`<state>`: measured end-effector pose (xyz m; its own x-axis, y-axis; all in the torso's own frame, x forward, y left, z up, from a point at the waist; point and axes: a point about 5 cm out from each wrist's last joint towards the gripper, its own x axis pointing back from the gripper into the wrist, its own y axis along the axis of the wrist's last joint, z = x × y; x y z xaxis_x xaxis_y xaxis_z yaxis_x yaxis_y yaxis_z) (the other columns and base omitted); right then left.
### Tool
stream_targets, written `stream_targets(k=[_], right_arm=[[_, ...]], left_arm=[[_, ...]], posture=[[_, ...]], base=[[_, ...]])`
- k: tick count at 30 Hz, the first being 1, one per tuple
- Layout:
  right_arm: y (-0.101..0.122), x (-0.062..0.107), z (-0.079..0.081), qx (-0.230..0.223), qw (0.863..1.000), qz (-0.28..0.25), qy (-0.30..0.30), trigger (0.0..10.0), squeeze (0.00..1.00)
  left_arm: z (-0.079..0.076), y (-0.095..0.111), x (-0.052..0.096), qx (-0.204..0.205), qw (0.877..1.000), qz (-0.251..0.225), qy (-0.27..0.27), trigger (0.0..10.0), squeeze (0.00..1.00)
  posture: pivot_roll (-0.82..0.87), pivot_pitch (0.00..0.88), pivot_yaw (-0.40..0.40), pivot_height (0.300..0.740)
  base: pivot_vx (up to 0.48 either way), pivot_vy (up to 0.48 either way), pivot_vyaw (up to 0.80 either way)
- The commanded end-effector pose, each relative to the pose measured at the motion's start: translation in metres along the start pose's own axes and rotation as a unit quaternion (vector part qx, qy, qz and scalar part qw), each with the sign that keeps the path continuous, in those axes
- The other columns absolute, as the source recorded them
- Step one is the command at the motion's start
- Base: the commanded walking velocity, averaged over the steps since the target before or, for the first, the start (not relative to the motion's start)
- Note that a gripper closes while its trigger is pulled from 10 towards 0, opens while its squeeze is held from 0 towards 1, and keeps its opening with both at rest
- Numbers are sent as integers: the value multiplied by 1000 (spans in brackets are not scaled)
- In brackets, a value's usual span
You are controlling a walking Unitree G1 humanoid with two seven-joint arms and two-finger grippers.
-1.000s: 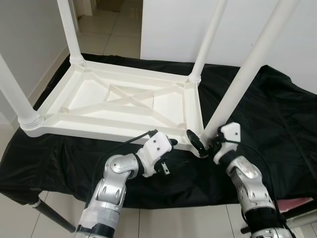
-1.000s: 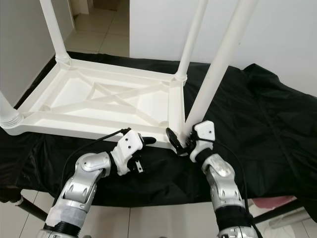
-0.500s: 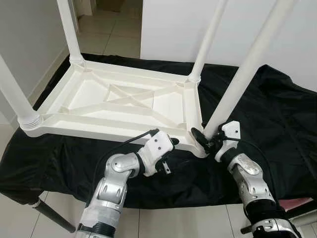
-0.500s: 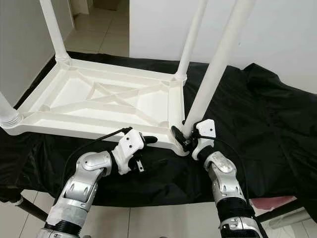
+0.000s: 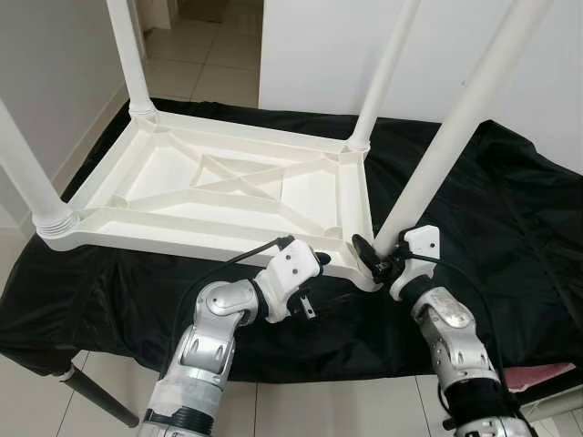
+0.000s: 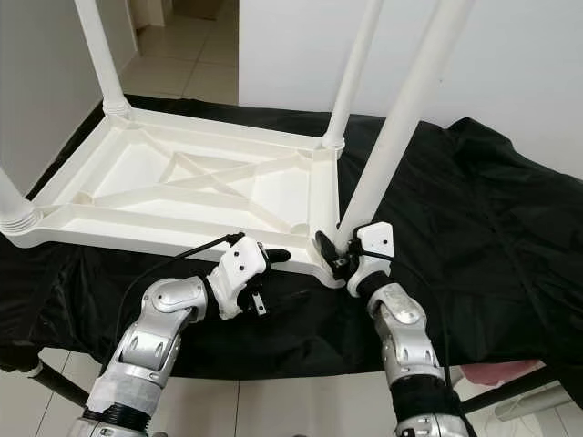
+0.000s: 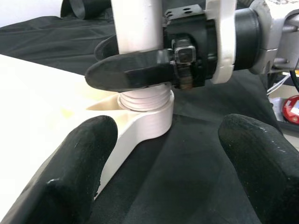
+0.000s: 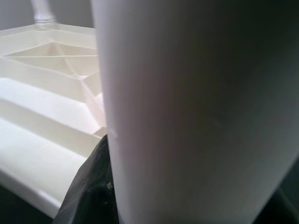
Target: Building children table
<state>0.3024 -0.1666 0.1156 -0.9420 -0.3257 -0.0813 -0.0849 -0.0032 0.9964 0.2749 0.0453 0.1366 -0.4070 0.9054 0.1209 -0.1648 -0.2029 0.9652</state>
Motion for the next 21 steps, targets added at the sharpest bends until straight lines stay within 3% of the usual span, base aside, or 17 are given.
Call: stream_targets(k=[1, 4, 6, 9, 12, 14, 15, 21], right_arm=[[-10, 5, -1, -7, 999, 31, -27, 10000, 0], [-12, 5, 2, -25, 994, 35, -96, 10000, 0], [-12, 5, 2, -27, 993, 35, -110, 10000, 0], [-15, 6, 2, -32, 981, 34, -189, 10000, 0], [-16, 7, 4, -40, 975, 39, -216, 10000, 0], [-17, 7, 10, -60, 967, 44, -242, 10000, 0], [-17, 6, 22, -85, 957, 47, -274, 10000, 0], [-13, 1, 36, -89, 964, 40, -247, 10000, 0]], left_arm=[[6, 1, -5, 12, 994, -7, 106, 10000, 0], [5, 1, -7, 15, 994, -8, 105, 10000, 0], [5, 2, -7, 16, 994, -8, 105, 10000, 0], [7, 3, -8, 15, 994, -10, 105, 10000, 0], [7, 3, -8, 14, 994, -10, 105, 10000, 0], [8, 3, -7, 13, 994, -9, 105, 10000, 0], [9, 3, -6, 12, 994, -9, 106, 10000, 0], [10, 5, -7, 10, 994, -11, 108, 10000, 0]], posture=[[-9, 0, -89, 740], [-16, 0, -83, 740], [-16, 0, -83, 740], [-16, 0, -80, 740], [-16, 0, -77, 740], [-12, 0, -76, 740], [-13, 0, -77, 740], [-10, 0, -78, 740]], base=[[0, 0, 0], [0, 0, 0], [0, 0, 0], [0, 0, 0], [0, 0, 0], [0, 0, 0], [0, 0, 0], [0, 0, 0]])
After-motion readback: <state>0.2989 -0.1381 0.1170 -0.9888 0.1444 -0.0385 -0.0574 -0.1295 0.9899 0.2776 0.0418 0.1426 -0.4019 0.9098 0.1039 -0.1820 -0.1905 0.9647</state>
